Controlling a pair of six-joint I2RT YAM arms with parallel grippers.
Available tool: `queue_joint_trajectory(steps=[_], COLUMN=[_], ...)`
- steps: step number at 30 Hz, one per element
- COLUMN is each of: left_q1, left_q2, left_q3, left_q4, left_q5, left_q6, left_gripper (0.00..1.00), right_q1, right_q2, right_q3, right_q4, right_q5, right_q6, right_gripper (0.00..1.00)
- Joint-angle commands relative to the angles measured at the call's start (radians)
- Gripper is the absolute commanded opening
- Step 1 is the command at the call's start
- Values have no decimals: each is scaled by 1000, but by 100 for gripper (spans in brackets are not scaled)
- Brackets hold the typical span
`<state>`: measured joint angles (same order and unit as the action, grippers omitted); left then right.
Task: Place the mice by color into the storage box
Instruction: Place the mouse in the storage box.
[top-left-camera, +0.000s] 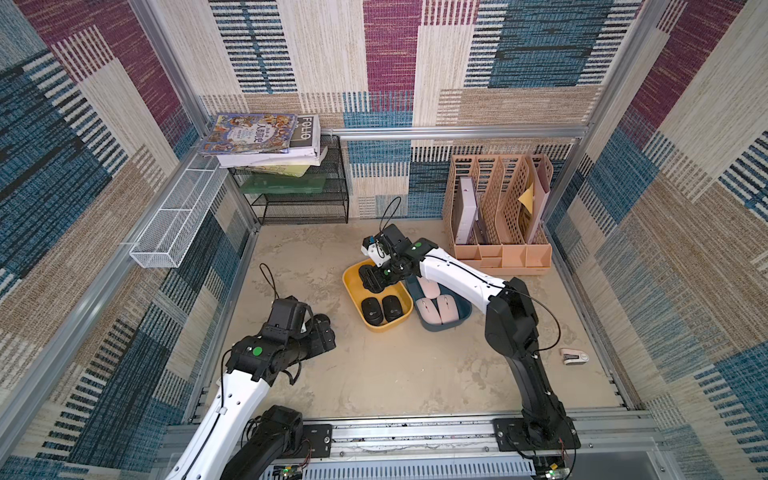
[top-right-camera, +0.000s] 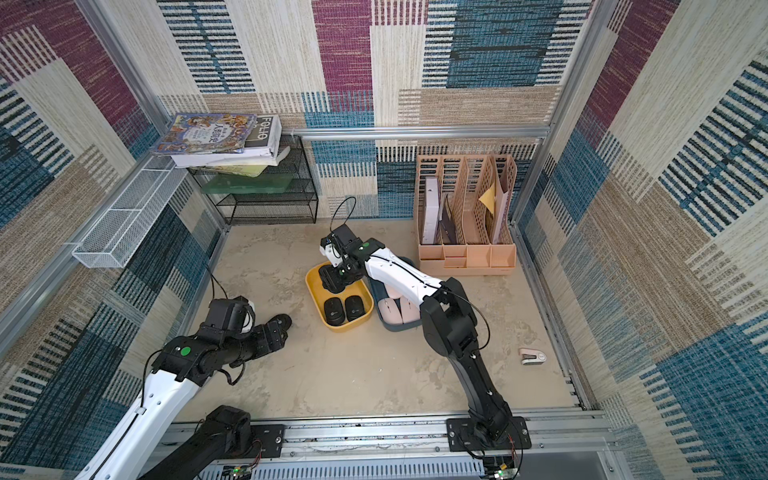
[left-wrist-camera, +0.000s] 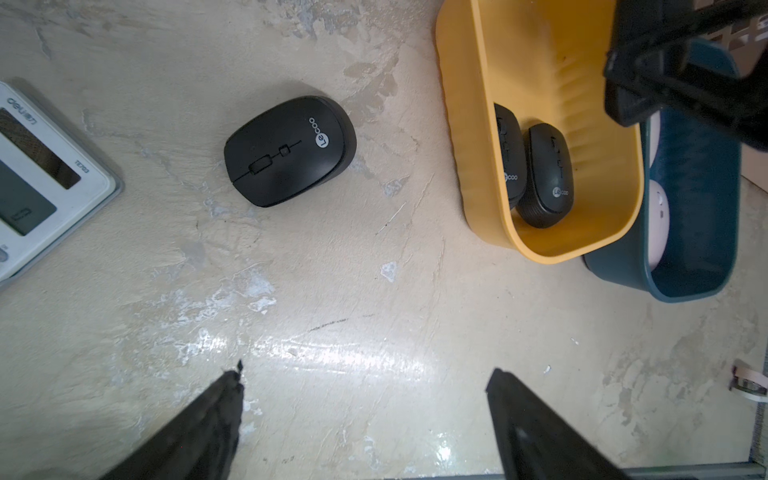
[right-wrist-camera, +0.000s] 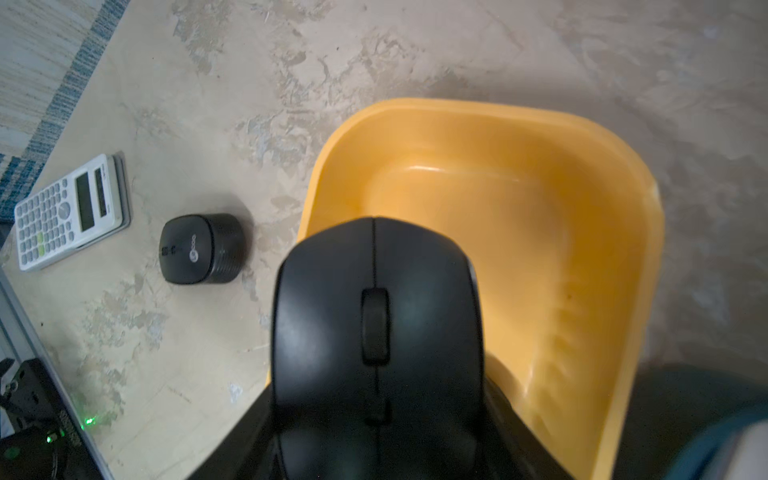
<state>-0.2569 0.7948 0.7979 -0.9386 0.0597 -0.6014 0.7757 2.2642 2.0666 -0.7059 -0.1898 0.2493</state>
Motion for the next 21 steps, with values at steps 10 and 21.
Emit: queue_joint_trajectory(steps=[10, 21], left_q1=[7, 8], left_q2=[-6, -15], left_q3=[-9, -11], left_q4=[28, 33], left_q5=[14, 14], left_q6=[14, 13], left_gripper=[96, 95], right_q1=[-4, 23], right_q2=[177, 263], right_q3=[158, 212], right_q4=[-23, 34], right_q5=[-8, 35], right_q6=[51, 96], right_gripper=[35, 34])
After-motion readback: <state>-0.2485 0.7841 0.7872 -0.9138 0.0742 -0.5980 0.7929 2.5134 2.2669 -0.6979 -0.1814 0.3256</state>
